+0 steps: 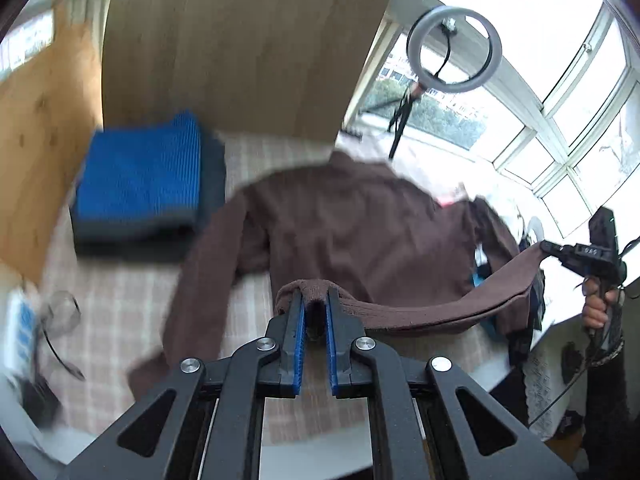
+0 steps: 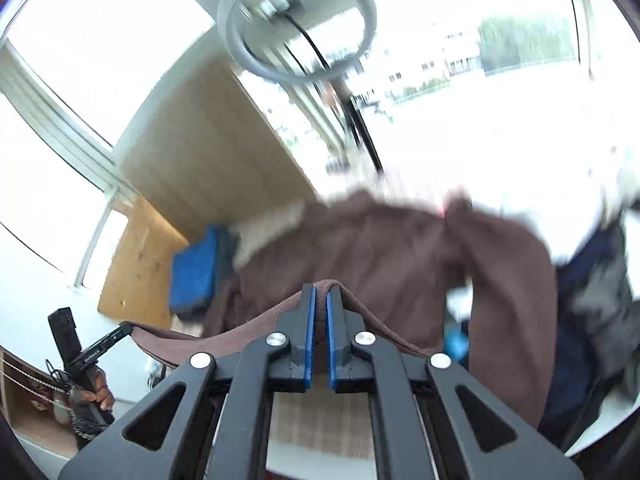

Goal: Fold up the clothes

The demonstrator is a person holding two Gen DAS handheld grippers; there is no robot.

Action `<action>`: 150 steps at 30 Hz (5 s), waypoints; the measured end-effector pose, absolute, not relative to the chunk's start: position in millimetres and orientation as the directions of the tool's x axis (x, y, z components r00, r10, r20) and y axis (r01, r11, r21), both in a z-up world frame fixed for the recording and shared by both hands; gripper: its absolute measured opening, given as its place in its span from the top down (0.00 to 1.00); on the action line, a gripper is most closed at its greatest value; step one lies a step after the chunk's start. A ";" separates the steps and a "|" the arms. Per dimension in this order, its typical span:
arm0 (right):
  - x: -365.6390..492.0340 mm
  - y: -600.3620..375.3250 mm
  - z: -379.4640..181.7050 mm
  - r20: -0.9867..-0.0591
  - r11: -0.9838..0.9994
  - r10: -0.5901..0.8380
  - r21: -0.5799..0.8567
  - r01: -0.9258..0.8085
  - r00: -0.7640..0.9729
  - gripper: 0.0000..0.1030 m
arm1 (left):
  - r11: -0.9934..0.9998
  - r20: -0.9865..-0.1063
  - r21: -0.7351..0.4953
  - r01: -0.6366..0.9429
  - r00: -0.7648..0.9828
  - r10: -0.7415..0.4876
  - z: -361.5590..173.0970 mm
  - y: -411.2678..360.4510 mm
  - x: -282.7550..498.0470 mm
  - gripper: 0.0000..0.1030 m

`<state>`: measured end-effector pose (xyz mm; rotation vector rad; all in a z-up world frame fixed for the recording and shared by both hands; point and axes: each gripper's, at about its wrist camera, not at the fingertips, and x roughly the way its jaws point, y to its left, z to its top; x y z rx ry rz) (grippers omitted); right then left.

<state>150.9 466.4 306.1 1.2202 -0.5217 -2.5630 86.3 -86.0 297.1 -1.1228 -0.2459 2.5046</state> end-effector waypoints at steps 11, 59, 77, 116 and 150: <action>102.4 438.3 461.4 -0.549 -0.967 -0.249 0.192 0.169 -0.798 0.95 | -0.898 -0.605 -0.039 -0.438 -0.705 0.370 393.4 -71.8 111.7 0.92; 105.4 403.8 218.0 -0.723 -0.753 -0.622 0.448 0.482 -0.299 0.93 | -0.907 -0.793 -0.316 -0.277 -0.447 0.413 131.3 35.0 102.4 0.91; -44.9 455.8 143.1 -0.918 -0.781 -0.269 0.031 0.624 -0.291 0.63 | -0.926 -0.837 -0.370 -0.072 -0.406 0.366 85.9 61.3 135.2 0.91; 45.9 441.8 171.3 -0.872 -0.705 -0.401 0.099 0.702 -0.279 0.66 | -0.900 -0.846 -0.407 -0.157 -0.308 0.436 57.9 127.9 113.0 0.80; -129.3 508.7 158.4 -0.939 -0.936 -0.118 -0.004 0.353 -0.324 0.61 | -0.808 -0.828 -0.470 -0.355 -0.141 0.543 13.9 310.1 119.5 0.66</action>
